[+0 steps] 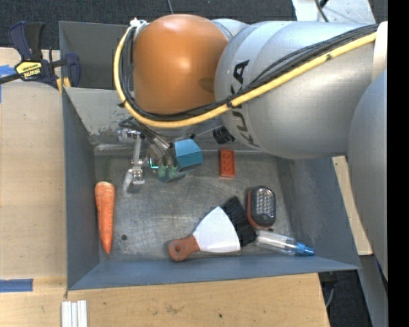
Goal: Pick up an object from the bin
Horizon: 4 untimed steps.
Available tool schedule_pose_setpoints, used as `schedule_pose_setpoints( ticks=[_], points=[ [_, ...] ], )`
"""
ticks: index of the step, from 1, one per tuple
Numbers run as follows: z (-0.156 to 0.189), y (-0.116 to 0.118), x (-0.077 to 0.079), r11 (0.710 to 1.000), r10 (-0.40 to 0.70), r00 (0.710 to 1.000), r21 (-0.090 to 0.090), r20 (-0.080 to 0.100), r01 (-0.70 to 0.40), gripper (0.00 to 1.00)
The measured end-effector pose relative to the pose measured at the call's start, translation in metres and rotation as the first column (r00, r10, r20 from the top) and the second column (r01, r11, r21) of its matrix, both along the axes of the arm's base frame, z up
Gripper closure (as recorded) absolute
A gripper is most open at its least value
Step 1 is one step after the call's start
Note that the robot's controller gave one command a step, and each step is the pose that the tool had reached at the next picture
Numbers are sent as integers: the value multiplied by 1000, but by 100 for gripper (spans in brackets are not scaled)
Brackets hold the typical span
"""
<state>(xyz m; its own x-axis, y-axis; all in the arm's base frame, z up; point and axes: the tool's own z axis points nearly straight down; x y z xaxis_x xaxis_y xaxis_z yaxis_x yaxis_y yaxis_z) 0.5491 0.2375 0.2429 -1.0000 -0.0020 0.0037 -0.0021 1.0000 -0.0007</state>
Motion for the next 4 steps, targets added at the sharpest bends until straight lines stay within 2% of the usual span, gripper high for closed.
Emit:
schedule_pose_setpoints(
  ticks=[1, 2, 3, 4],
  points=[
    [3, -1, 2, 1000, -2, 1000, 2, 6, 2, 0],
    [-47, -3, -10, 983, 186, 982, 1, 8, -186, 0],
    [-79, 2, -5, 866, 501, 866, 0, 4, -501, 0],
    [-97, 7, 22, 786, 618, 786, 0, 9, -618, 0]
  ],
)
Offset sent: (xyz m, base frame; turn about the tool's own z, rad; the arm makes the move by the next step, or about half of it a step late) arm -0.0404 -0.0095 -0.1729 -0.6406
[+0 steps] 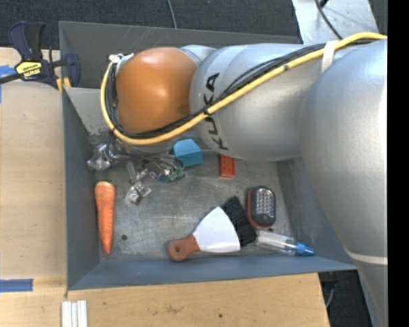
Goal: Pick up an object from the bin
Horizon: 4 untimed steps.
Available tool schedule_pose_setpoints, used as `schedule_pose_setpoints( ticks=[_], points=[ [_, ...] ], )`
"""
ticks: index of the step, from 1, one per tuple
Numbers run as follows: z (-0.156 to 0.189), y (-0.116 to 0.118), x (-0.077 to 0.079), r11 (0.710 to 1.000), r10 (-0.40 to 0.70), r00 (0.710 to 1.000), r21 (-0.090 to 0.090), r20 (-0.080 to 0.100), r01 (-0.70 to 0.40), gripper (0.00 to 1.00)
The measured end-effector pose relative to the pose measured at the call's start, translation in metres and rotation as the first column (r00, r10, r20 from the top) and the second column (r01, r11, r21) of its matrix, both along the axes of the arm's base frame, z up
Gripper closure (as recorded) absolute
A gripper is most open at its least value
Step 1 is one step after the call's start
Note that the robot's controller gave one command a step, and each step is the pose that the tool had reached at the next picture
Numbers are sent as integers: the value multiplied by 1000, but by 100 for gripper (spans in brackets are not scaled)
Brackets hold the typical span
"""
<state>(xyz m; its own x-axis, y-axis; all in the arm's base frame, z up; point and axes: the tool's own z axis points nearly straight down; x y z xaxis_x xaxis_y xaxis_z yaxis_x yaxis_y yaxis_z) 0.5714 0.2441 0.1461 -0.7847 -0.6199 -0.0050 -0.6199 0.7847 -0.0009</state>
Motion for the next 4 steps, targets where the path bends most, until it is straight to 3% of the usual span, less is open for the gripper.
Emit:
schedule_pose_setpoints(
  ticks=[1, 2, 4],
  points=[
    [-42, -2, -1, 974, 226, 974, -2, -2, -226, 0],
    [-68, 1, 18, 794, 608, 794, -1, -5, -608, 100],
    [-67, 1, 18, 795, 606, 795, -1, -4, -606, 100]
  ],
)
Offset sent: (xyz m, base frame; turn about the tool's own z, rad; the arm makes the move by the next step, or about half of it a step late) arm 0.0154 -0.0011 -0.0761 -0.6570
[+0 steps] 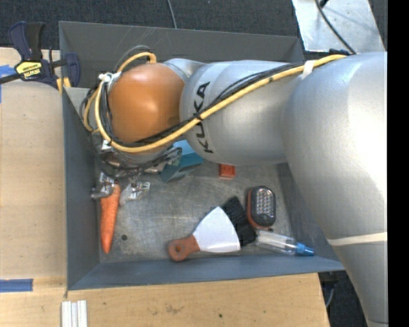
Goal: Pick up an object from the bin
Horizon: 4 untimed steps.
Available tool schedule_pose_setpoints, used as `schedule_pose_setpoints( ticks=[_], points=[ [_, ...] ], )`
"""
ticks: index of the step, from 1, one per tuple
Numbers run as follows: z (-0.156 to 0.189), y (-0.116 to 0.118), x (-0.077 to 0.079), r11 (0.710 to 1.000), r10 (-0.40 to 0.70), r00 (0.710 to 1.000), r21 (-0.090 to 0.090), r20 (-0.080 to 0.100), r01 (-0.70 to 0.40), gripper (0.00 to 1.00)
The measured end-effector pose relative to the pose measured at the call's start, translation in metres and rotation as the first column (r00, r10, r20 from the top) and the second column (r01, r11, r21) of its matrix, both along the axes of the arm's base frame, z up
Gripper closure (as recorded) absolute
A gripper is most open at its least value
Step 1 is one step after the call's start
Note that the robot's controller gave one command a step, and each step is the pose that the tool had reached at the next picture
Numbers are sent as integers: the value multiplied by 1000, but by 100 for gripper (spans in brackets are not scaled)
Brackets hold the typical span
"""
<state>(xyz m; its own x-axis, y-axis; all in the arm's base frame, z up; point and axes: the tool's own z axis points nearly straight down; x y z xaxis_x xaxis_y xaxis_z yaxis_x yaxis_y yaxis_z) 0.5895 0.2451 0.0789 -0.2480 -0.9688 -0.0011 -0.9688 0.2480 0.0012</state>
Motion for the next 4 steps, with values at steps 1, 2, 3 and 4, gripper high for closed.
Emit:
schedule_pose_setpoints(
  ticks=[1, 2, 3, 4],
  points=[
    [0, 0, 0, 1000, -1, 1000, 1, 2, 1, 100],
    [5, 0, -1, 1000, -1, 1000, 2, 1, 1, 100],
    [16, 0, 0, 1000, -3, 1000, 2, 3, 3, 100],
    [24, 0, 0, 1000, -4, 1000, 2, 2, 4, 100]
  ],
)
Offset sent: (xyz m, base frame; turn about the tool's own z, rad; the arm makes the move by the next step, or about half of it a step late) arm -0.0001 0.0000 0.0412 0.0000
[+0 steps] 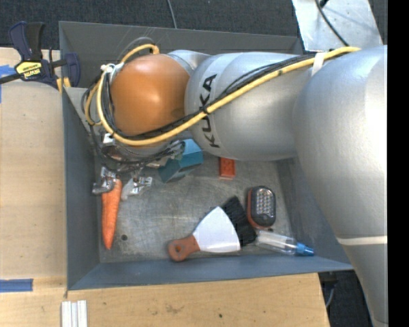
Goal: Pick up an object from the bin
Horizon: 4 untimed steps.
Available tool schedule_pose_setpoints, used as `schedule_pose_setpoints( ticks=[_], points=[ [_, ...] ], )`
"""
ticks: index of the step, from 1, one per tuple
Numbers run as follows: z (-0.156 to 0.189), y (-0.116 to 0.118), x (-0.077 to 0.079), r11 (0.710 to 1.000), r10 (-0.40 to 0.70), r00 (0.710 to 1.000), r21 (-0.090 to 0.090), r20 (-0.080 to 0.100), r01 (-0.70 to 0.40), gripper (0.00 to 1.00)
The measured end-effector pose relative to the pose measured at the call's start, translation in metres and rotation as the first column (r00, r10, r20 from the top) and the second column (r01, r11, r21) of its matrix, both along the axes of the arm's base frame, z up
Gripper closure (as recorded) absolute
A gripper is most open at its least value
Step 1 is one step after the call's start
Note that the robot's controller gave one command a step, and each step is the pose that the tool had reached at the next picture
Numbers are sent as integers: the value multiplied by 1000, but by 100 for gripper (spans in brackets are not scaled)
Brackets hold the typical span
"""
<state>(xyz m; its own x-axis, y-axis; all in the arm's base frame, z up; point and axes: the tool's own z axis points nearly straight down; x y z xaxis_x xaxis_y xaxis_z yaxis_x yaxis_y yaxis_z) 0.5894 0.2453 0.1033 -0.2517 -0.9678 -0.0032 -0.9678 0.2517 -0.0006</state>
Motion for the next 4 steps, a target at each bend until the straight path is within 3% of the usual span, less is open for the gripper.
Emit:
schedule_pose_setpoints(
  ticks=[4],
  points=[
    [45, 0, 0, 1000, -1, 1000, -1, -1, 1, 100]
  ],
)
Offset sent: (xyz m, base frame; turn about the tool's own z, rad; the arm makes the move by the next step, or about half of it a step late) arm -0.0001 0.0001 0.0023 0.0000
